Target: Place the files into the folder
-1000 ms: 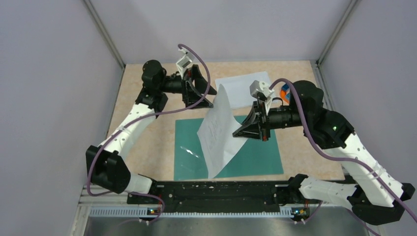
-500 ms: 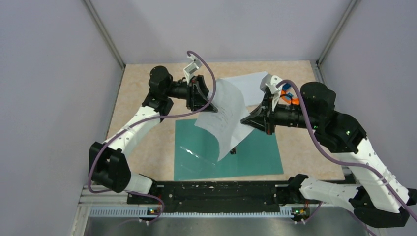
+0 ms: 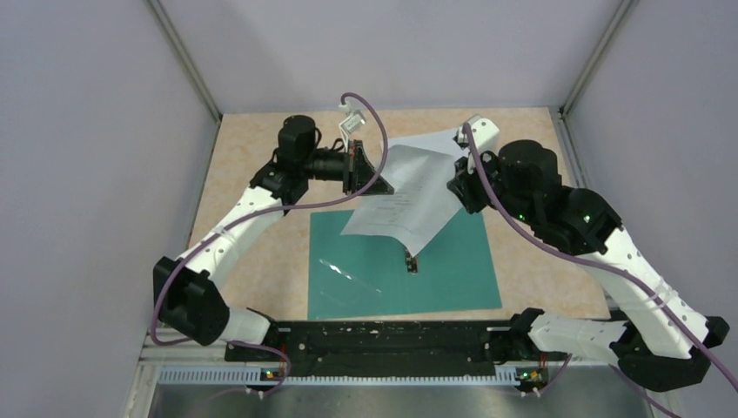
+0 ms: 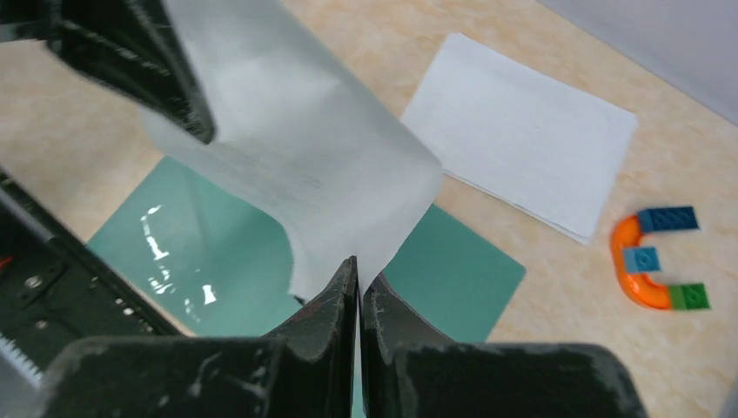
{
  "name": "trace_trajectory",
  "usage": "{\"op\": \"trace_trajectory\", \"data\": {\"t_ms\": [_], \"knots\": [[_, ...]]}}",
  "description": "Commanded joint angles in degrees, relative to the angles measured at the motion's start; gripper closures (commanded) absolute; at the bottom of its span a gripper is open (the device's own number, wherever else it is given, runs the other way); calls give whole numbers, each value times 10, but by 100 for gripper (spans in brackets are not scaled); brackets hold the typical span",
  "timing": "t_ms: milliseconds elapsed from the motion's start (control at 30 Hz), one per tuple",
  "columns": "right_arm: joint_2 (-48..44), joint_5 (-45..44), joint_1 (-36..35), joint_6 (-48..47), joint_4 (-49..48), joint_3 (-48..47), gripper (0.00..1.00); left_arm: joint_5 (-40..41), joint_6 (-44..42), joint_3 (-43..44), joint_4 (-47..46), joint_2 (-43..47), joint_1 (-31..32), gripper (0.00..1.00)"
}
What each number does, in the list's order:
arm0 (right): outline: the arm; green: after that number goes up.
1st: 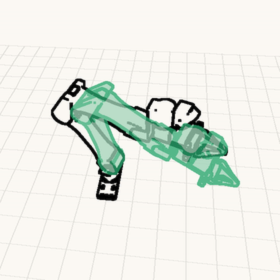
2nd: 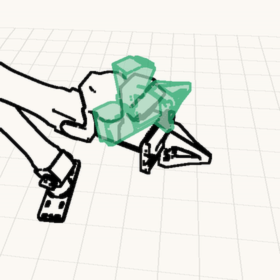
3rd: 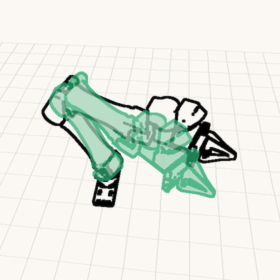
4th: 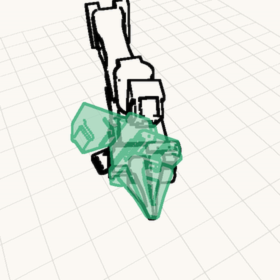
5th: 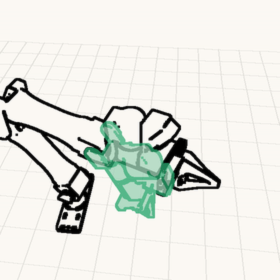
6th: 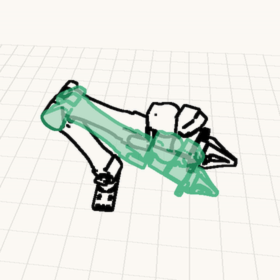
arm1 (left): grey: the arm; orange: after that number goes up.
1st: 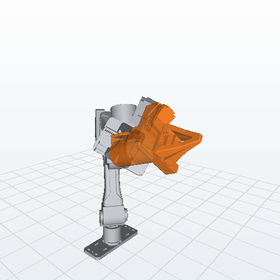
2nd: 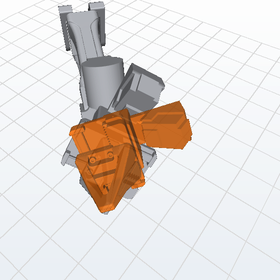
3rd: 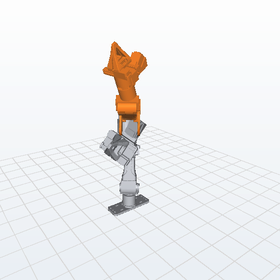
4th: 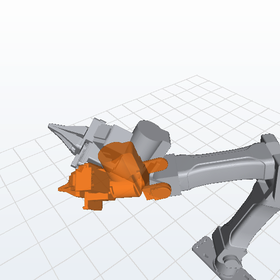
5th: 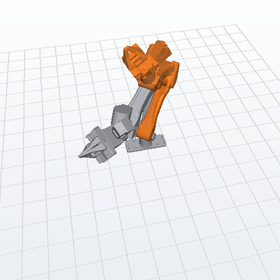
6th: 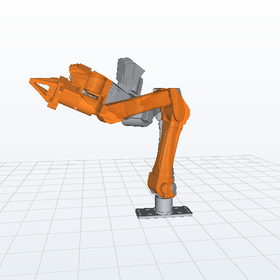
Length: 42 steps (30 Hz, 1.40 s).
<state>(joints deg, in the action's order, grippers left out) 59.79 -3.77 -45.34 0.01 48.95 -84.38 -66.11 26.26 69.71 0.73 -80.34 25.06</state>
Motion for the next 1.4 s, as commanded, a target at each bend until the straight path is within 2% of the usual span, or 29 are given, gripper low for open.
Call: {"op": "trace_trajectory", "data": {"t_ms": [0,33,67,167,233,333,400,467,533,633,700,767,933,1000,1067,1167,1367], "knots": [[-16,-174,-5,25,-53,6,90,111,-39,44,112,44,27,100],[-26,-184,-4,27,-74,16,83,122,-27,47,112,50,30,100],[-36,-176,-2,26,-100,25,66,130,-18,49,113,57,33,100],[-73,-95,3,12,-160,57,29,157,8,54,106,80,35,100],[-99,-44,8,5,-200,85,17,174,14,65,112,94,35,100],[-124,6,26,7,-238,118,7,201,13,85,134,103,34,100],[-130,43,54,18,-256,136,4,215,15,95,141,111,33,100],[-136,119,107,36,-277,154,2,227,14,104,146,119,34,100],[-137,226,178,73,-314,175,1,233,13,108,148,125,34,100],[-126,414,289,156,-424,219,1,241,12,117,153,133,33,100],[-107,523,347,247,-541,266,1,243,11,125,153,137,32,100],[-87,592,386,354,-724,312,1,246,8,131,154,139,32,100],[-9,645,405,591,-1085,385,1,255,6,143,154,137,30,100],[21,642,405,657,-1183,397,2,257,8,144,150,137,30,100],[42,634,404,677,-1211,404,3,260,10,145,146,136,29,100],[53,620,403,660,-1203,413,4,262,18,151,142,134,28,100],[60,599,378,575,-1115,405,5,260,38,153,125,127,25,100]]}}
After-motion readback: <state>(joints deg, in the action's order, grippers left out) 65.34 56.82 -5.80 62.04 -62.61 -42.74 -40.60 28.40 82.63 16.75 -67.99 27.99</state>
